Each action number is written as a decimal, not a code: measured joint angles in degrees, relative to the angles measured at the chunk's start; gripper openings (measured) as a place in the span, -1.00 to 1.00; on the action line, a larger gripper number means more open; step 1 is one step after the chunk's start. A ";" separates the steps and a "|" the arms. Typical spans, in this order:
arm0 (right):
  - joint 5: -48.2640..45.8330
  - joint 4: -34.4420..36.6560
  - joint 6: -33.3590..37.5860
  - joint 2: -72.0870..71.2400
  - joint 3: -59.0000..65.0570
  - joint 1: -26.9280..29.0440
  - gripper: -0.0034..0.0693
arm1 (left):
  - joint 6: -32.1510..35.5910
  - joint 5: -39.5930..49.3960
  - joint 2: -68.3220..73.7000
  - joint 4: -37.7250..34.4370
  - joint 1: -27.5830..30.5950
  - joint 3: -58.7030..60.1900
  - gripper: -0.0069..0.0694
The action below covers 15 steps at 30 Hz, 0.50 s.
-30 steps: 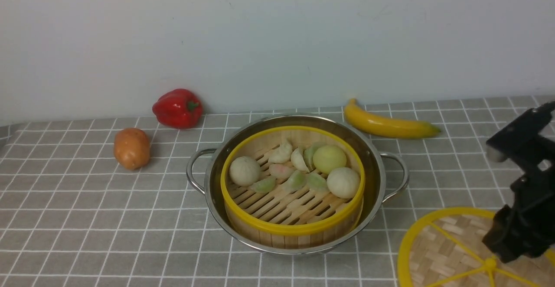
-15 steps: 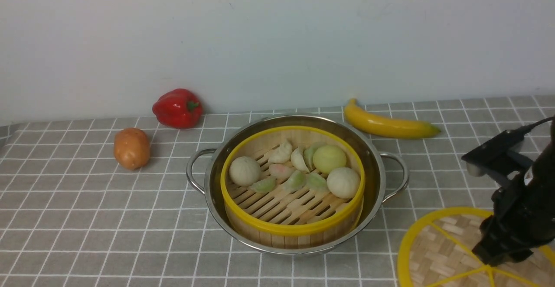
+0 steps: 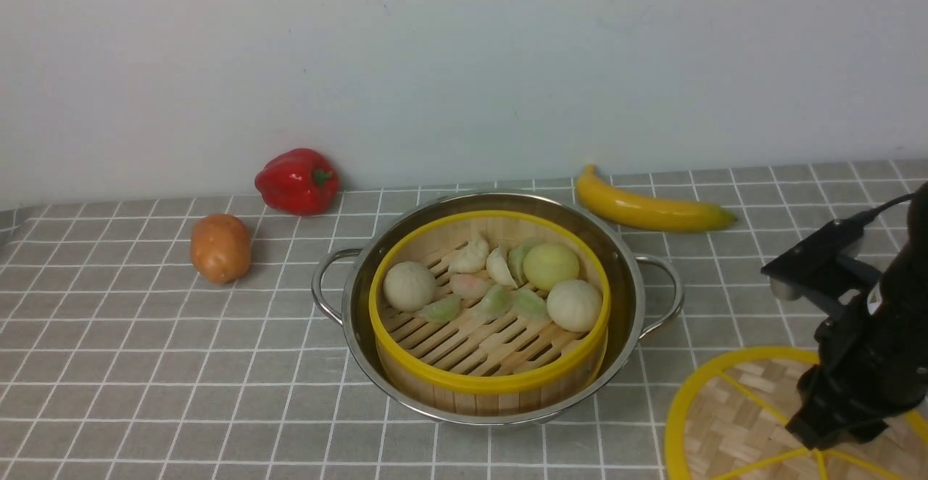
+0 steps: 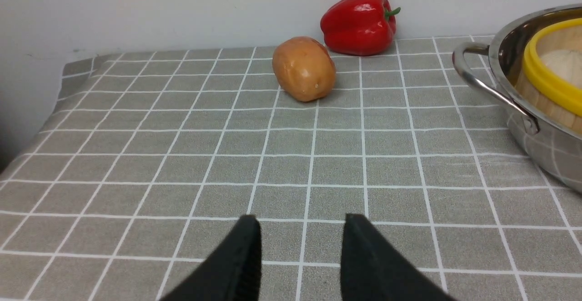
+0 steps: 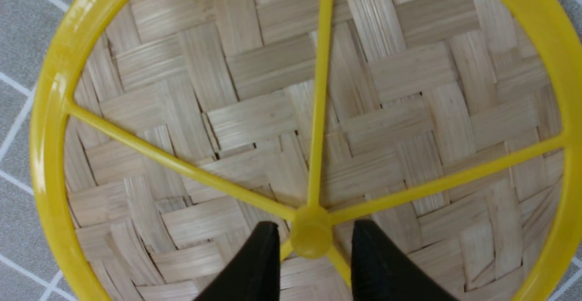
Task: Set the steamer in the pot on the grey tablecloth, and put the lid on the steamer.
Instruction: 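Move the gripper down to the bamboo steamer lid and grasp its center knob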
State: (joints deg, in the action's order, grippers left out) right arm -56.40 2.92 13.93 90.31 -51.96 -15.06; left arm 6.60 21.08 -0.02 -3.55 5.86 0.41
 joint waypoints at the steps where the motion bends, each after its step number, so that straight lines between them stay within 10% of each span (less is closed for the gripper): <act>1: 0.00 -0.06 0.00 0.24 0.00 0.00 -0.24 | 0.00 0.00 0.00 0.00 0.00 0.00 -0.18; 15: -0.30 -0.17 -0.70 4.97 -0.16 0.00 -0.25 | 0.00 0.00 0.00 0.00 0.00 0.00 -0.18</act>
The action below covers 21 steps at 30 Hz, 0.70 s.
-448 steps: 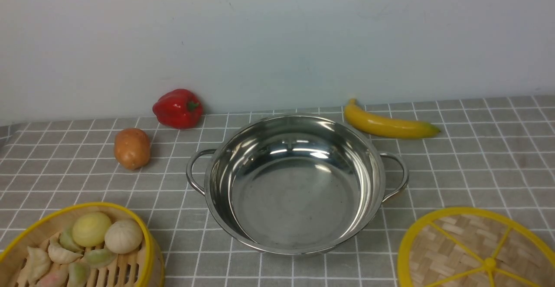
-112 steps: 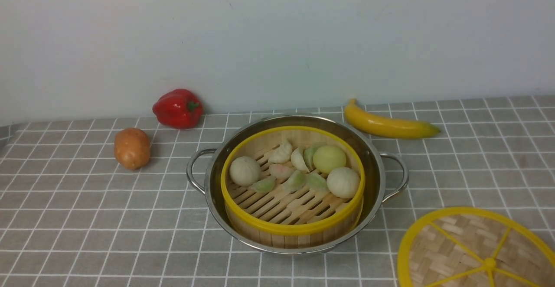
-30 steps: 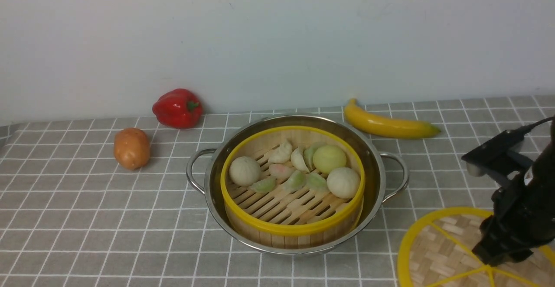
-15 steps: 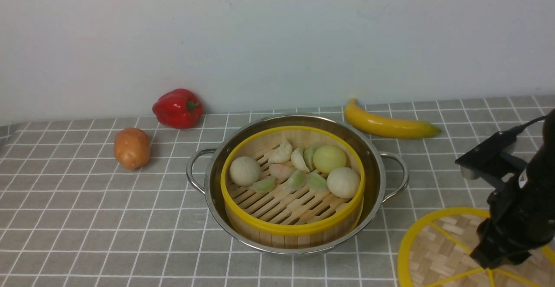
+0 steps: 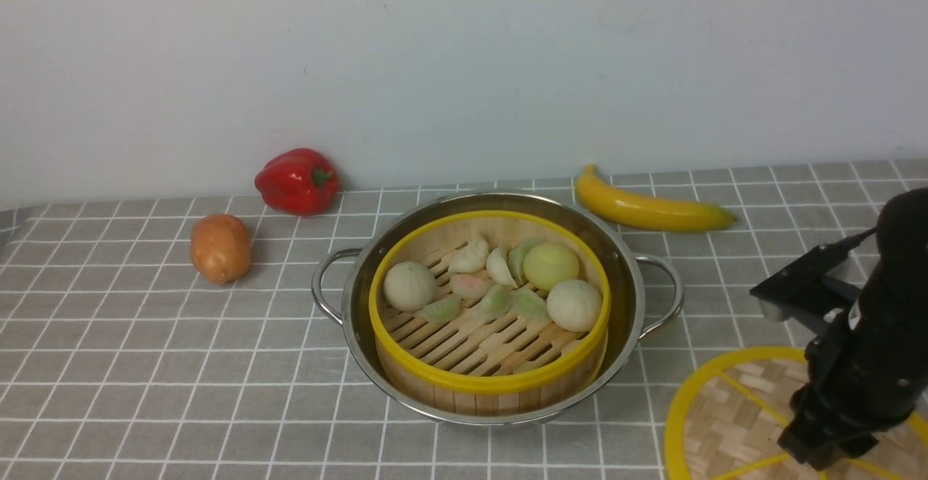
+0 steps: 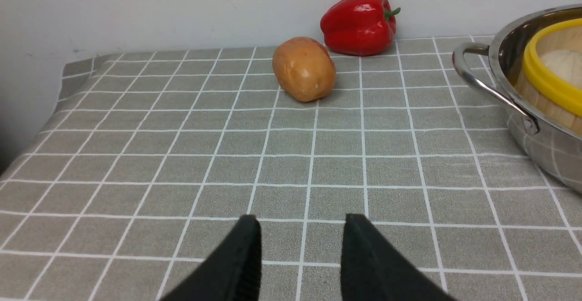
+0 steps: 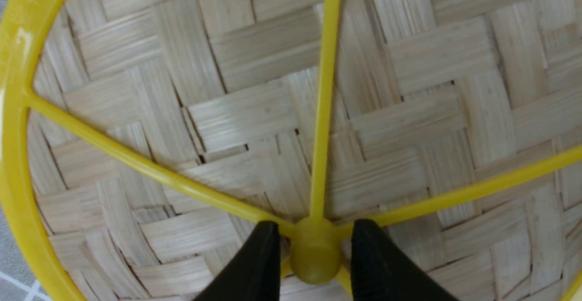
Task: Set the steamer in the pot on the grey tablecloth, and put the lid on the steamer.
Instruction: 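Move the gripper down to the bamboo steamer lid and grasp its center knob, then place the bamboo steamer lid onto the steamer basket in the pot with the right gripper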
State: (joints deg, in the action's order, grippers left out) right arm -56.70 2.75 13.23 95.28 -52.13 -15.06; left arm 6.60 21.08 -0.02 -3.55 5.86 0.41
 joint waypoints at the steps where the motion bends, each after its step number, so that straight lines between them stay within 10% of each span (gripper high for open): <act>1: -0.07 -0.07 -0.16 0.01 -0.02 0.00 -0.26 | 0.00 0.00 0.00 0.00 0.00 0.00 -0.18; 21: -2.10 -6.59 -7.38 -9.57 -5.97 0.00 -0.50 | 0.00 0.00 0.00 0.05 0.00 0.00 -0.18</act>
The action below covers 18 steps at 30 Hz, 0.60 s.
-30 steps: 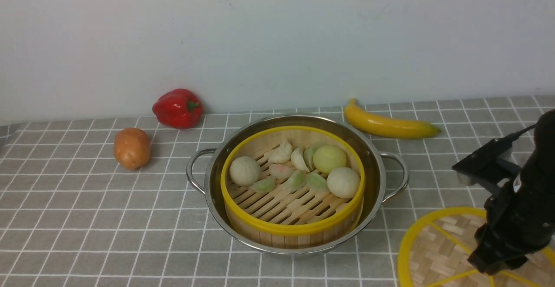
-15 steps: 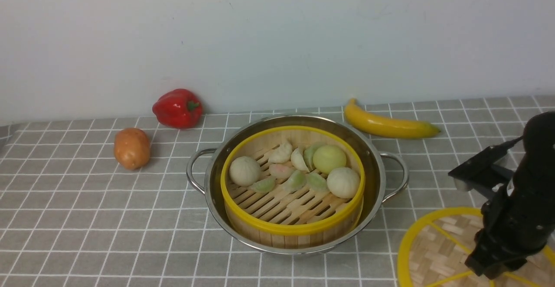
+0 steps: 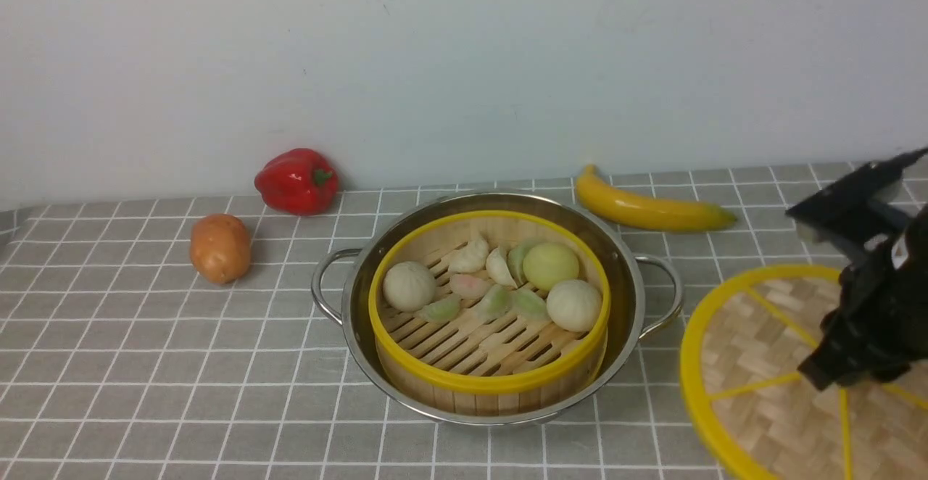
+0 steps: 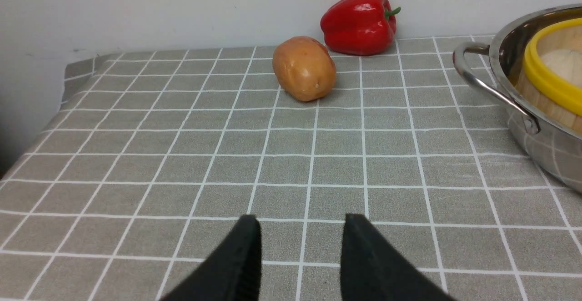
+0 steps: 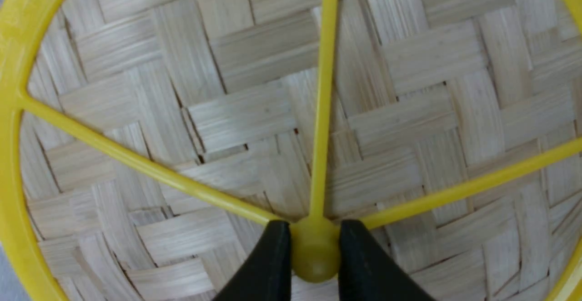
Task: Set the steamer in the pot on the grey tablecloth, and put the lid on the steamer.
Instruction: 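Place the bamboo steamer lid onto the steamer basket in the pot with the right gripper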
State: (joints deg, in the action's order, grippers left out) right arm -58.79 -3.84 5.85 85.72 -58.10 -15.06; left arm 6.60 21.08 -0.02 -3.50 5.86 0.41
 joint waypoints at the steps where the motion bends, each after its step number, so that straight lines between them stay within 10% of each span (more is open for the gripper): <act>1: -0.19 -0.05 0.25 -0.56 -1.11 0.00 -0.50 | 0.00 0.00 0.00 0.00 0.00 0.00 -0.18; 18: -3.17 23.95 24.98 3.46 -29.29 -4.06 -0.50 | 0.00 0.00 0.00 0.00 0.00 0.00 -0.18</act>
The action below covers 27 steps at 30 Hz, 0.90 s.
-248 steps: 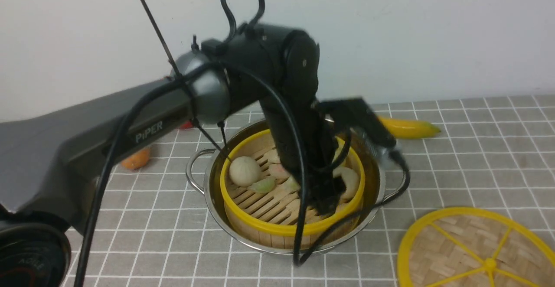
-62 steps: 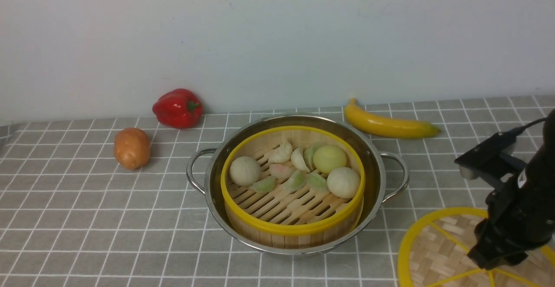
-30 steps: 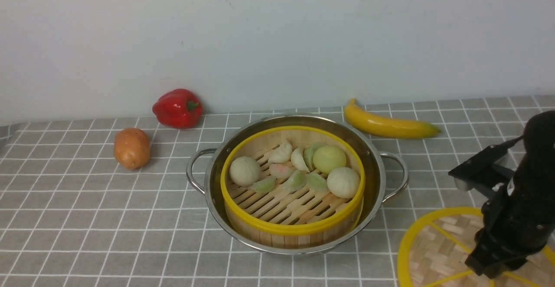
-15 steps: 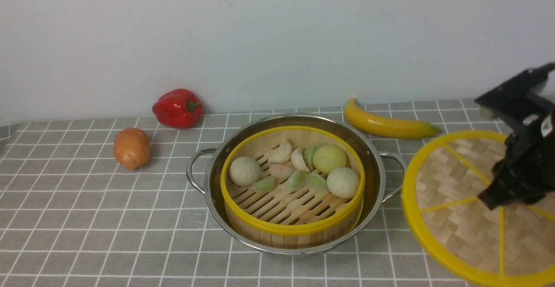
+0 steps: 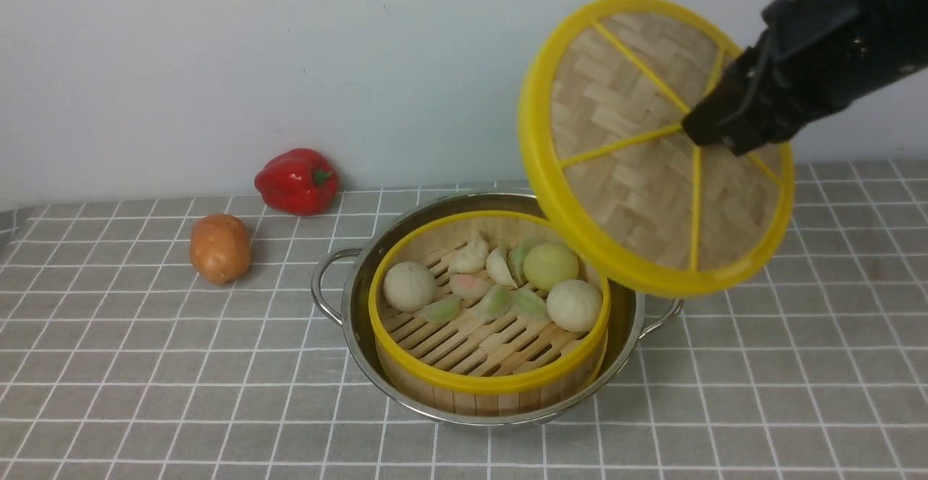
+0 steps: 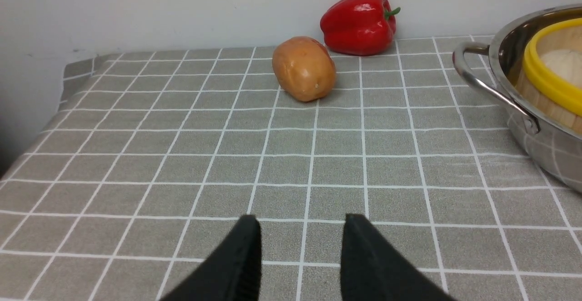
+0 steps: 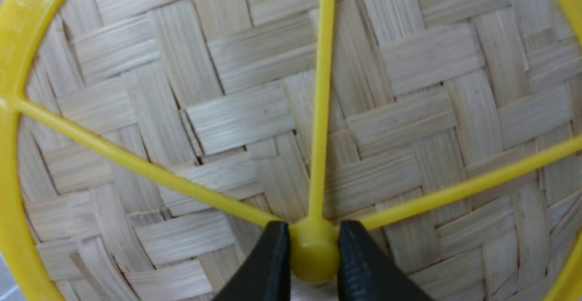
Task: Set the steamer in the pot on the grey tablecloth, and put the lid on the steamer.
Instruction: 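Place the bamboo steamer lid onto the steamer basket in the pot with the right gripper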
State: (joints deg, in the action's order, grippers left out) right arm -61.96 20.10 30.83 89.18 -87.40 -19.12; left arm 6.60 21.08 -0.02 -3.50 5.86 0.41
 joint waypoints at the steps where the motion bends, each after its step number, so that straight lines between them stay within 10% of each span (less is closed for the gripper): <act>1: 0.00 -0.03 0.58 1.76 -1.26 -1.74 -0.50 | 0.00 0.00 0.00 0.00 0.00 0.00 -0.18; 27: 3.59 -9.52 2.58 19.89 -9.23 -14.02 -0.50 | 0.00 0.00 0.00 0.00 0.00 0.00 -0.18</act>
State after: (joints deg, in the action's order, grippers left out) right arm -58.37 10.58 33.41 109.07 -96.63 -33.14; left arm 6.60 21.08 -0.02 -3.50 5.86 0.41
